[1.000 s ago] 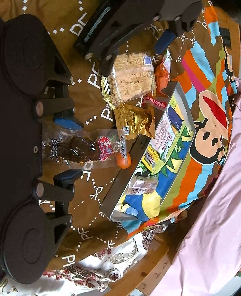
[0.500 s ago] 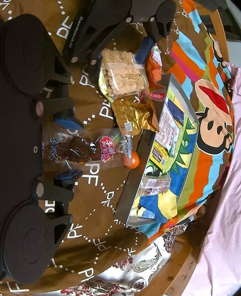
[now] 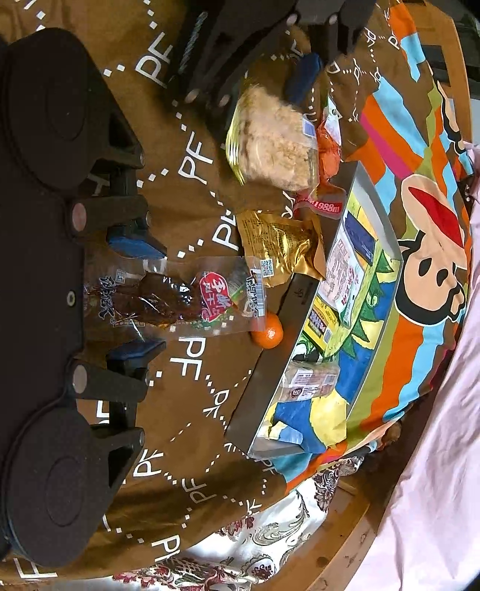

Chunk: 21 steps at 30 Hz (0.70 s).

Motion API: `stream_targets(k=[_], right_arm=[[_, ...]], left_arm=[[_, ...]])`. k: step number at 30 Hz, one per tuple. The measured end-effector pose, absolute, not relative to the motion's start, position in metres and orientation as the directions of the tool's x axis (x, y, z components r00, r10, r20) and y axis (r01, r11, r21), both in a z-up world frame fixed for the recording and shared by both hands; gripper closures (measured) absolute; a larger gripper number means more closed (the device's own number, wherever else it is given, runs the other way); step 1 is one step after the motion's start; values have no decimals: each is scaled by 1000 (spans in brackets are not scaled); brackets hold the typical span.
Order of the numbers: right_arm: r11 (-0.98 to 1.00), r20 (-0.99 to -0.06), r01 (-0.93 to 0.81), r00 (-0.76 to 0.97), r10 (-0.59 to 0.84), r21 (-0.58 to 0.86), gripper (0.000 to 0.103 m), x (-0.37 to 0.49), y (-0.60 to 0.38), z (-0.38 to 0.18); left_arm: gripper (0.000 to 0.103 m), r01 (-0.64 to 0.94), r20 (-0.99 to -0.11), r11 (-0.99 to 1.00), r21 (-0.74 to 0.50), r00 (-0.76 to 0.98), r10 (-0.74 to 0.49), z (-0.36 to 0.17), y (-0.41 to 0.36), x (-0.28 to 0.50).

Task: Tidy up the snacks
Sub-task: 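Close the right tool on the dark meat packet while the left tool approaches the rice-crisp bag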

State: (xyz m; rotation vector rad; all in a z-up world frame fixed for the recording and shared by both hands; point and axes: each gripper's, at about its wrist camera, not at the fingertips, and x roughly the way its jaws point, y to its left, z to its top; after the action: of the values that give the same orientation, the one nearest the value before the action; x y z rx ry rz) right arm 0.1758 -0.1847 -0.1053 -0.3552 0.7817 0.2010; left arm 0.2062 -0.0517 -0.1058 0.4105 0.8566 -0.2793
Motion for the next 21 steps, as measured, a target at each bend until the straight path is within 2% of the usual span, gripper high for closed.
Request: stream_targets(k=[3,6,8,16,21], right_arm=[[923,-724,-315,688,61,-222,54,176,-184,-104],[925,-730,-322,679,76,-203,54,177,-183,-103],[925,-732,-322,677,77,-200,54,177,-184,-103],[934,-745,-308,663,76,-179,54,184,-184,-107],[931,-746,-312,663,69,-191,54,185,-181,-110]], left_arm=[[20,354,-807,922,155,583,-88,-100,-36,206],[10,342,-817,938,52,554,-157,-93,-29,206],[6,331,-811,943,20,557,-178,-89,-29,209],[2,182,-829,980,-76,535,-163,-106,-31,252],[1,144,-831,986,-88,536,-153,-109,-34,262]])
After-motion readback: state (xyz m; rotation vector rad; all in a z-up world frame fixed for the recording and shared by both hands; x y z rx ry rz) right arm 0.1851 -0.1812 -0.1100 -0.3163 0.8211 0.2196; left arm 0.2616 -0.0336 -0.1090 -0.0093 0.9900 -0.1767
